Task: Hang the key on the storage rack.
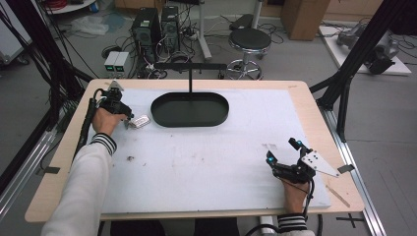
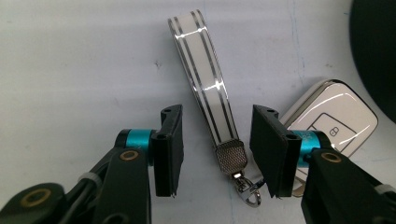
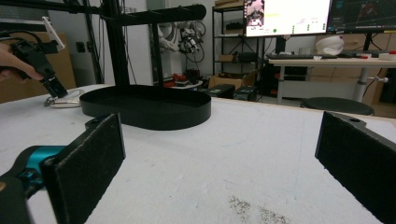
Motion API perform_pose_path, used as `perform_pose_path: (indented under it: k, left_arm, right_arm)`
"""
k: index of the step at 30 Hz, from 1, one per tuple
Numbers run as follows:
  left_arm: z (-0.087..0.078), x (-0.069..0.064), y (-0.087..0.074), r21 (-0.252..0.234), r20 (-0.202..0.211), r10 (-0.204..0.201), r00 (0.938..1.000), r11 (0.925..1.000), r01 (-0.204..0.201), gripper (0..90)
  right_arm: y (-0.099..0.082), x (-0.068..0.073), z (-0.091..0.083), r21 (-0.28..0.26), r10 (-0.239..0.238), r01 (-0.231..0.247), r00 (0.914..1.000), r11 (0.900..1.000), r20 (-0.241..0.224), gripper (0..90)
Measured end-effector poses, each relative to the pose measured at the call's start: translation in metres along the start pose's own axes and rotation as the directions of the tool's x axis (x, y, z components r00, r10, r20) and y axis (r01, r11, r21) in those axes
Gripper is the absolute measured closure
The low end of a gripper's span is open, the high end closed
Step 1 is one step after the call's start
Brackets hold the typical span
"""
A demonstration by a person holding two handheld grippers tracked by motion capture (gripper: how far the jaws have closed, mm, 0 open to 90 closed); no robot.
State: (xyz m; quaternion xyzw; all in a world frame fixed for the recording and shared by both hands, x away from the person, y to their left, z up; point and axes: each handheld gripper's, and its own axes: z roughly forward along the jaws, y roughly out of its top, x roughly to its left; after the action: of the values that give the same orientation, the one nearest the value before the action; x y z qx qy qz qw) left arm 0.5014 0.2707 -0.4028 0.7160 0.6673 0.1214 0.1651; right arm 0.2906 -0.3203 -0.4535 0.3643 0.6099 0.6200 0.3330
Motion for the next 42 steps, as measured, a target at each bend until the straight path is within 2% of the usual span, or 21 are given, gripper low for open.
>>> perform_pose_path:
  k: [4,7,20,31,42]
  left_arm:
    - [0.0005,0.0002,-0.0001,0.016,-0.006,-0.009,0.9999,0.9998,0.009,60.5]
    - [-0.0009,0.0004,0.0001,0.013,-0.002,-0.013,0.9999,0.9998,0.013,61.8]
    - [0.0012,-0.0035,-0.0003,0.054,-0.009,-0.010,0.9999,0.9985,0.010,63.5]
    - [0.0028,-0.0048,-0.0008,0.057,0.018,-0.011,0.9998,0.9983,0.010,71.8]
    - [0.0026,-0.0052,-0.0030,0.056,0.034,0.028,0.9990,0.9980,-0.029,73.9]
  right_arm:
    - [0.0000,0.0000,0.0001,0.000,0.000,0.000,1.0000,1.0000,0.001,0.4]
    - [0.0000,0.0000,0.0001,-0.002,0.003,-0.003,1.0000,1.0000,0.002,0.4]
    - [0.0000,0.0000,0.0000,-0.001,0.001,-0.001,1.0000,1.0000,0.002,0.4]
    - [0.0000,-0.0002,0.0001,-0.004,0.005,-0.005,1.0000,1.0000,-0.001,0.4]
    - [0.0000,-0.0005,0.0000,-0.005,0.004,-0.004,1.0000,1.0000,-0.003,0.4]
